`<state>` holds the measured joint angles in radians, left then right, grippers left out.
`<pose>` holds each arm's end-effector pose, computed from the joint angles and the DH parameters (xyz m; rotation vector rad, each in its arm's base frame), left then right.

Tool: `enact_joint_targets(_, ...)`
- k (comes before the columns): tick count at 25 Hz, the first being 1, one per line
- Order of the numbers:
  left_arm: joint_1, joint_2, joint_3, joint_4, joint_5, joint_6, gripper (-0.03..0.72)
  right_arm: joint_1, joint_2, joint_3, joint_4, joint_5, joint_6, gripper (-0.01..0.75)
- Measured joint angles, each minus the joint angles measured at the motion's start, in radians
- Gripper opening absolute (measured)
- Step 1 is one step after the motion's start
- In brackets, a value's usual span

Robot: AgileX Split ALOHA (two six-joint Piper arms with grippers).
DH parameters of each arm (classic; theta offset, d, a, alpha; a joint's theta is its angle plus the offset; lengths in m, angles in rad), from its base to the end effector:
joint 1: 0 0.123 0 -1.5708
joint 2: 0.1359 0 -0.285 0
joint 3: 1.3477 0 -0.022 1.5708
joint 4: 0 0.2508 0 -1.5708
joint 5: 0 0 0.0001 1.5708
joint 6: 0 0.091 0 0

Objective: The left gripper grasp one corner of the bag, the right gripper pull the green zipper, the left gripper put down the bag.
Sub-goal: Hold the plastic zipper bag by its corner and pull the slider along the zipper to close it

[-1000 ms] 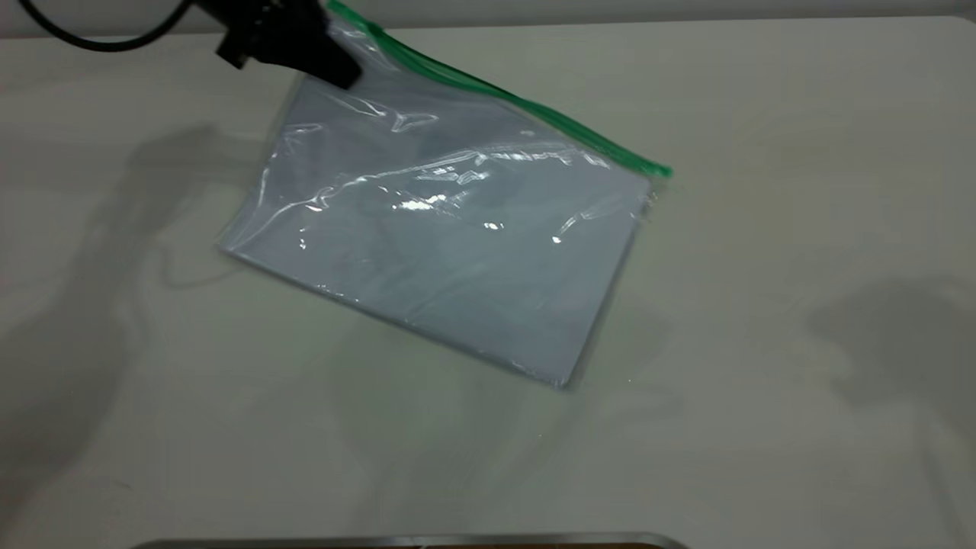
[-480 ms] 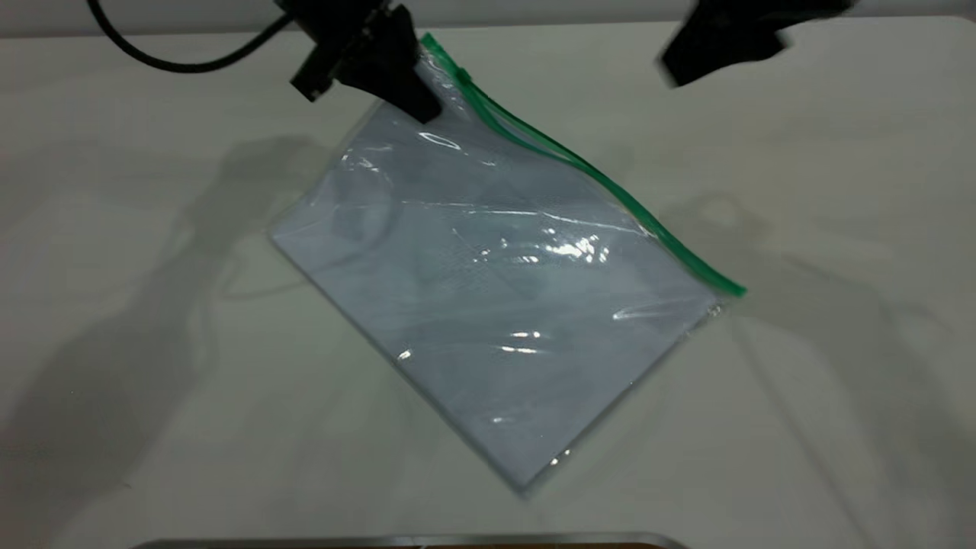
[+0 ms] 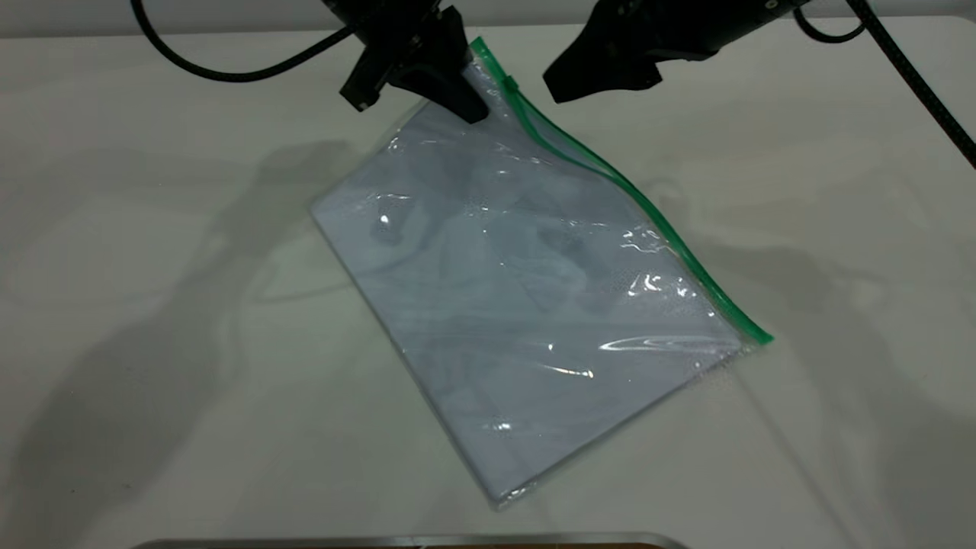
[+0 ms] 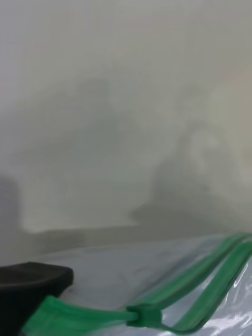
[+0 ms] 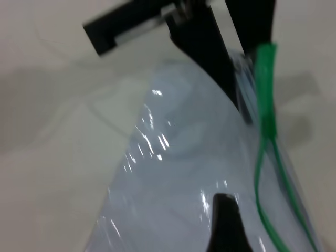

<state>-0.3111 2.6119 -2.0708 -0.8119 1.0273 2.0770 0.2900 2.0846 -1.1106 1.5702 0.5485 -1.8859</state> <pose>0.4748 -0.2121 0.0734 2.0872 1.3665 -0.5016 0.3668 0.1591 0.1093 -0.9361 2.1976 0.6577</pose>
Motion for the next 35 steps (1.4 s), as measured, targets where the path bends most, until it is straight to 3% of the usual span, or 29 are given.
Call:
enact_joint_targets(6, -0.024, 0.000, 0.000, -0.074, -0.002, 0.026, 0.053, 0.000, 0.006, 0.000, 0.091, 0.014, -0.047, 0.551)
enact_joint_targets(17, -0.042, 0.000, 0.000, -0.167, -0.005, 0.029, 0.057, 0.000, 0.006, 0.000, 0.095, 0.013, -0.048, 0.536)
enact_joint_targets(22, -0.042, 0.000, 0.000, -0.183, -0.005, 0.029, 0.057, 0.000, 0.006, 0.000, 0.095, -0.016, -0.048, 0.441)
enact_joint_targets(31, -0.042, 0.000, 0.000, -0.185, -0.005, 0.029, 0.057, 0.000, 0.006, 0.000, 0.101, -0.038, -0.048, 0.192)
enact_joint_targets(35, -0.042, 0.000, 0.000, -0.185, -0.001, 0.028, 0.057, 0.000, 0.006, 0.000, 0.127, -0.061, -0.049, 0.125)
